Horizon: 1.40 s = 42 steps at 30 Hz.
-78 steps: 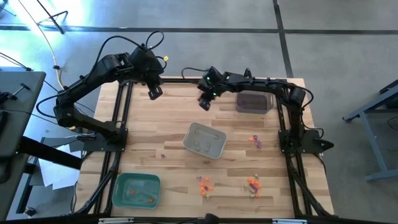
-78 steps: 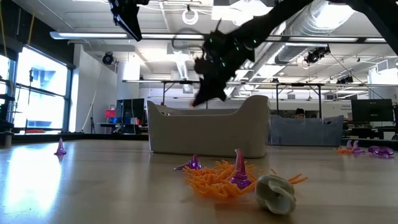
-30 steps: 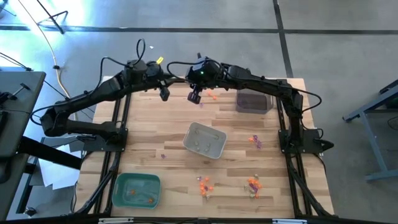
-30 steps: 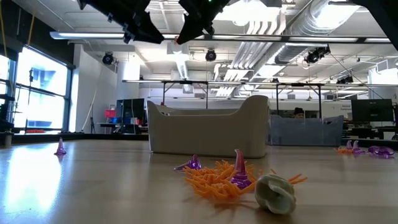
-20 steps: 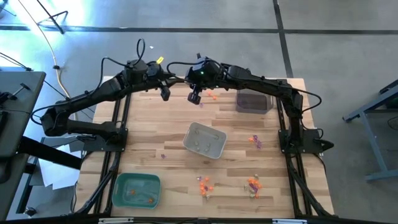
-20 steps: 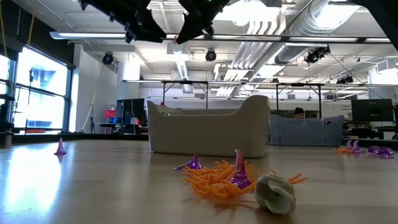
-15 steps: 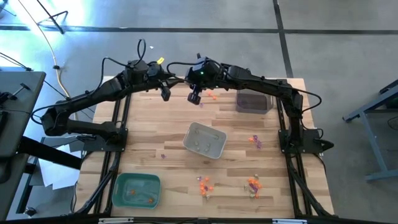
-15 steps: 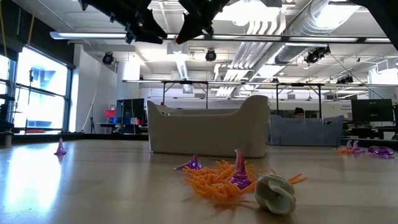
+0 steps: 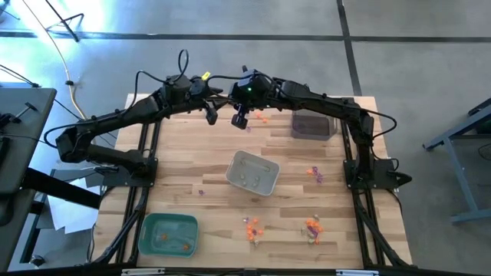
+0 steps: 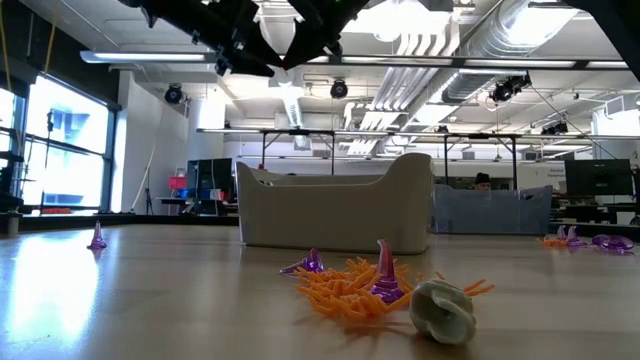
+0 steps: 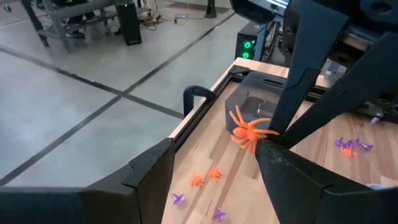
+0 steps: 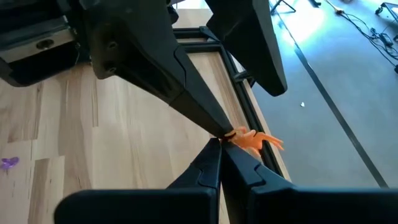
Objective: Sort Halloween decoration
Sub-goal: Put the orange spider toy into the green bin
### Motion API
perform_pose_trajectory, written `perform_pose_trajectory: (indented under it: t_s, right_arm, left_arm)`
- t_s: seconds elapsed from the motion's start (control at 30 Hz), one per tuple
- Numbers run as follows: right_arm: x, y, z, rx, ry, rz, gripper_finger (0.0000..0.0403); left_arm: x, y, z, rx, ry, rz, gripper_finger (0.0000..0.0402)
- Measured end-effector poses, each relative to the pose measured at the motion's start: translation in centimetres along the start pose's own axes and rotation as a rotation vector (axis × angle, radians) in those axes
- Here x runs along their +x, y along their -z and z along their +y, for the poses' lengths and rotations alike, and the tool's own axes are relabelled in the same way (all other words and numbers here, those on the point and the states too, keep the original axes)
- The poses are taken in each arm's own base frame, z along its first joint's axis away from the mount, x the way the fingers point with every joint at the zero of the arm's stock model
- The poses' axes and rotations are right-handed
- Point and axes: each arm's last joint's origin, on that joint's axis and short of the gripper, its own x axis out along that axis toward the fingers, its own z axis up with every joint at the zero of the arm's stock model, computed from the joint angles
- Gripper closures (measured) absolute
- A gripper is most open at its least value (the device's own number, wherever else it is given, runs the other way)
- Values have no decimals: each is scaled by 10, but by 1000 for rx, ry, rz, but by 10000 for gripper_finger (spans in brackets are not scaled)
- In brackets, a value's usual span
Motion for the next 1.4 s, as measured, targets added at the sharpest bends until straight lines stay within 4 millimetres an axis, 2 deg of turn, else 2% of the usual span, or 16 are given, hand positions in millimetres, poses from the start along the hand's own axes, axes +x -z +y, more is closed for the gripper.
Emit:
perform_pose_trajectory:
  t_s: [0.4,0.8,1.17,1.4]
  right_arm:
    - [0,2,-2,-4,16,16,403]
    - [1,7,-13,-20,32,54,403]
    - [1,12,-11,-43,1,101,403]
    - [1,13,-10,-201,-36,105,403]
  left_arm:
    - [-1,0,0,30,-18,-2,181]
    - [-1,-1,1,98,-47,-6,181]
    - [0,0,6,98,-66,-2,181]
    - [7,4,-1,58,82,17,181]
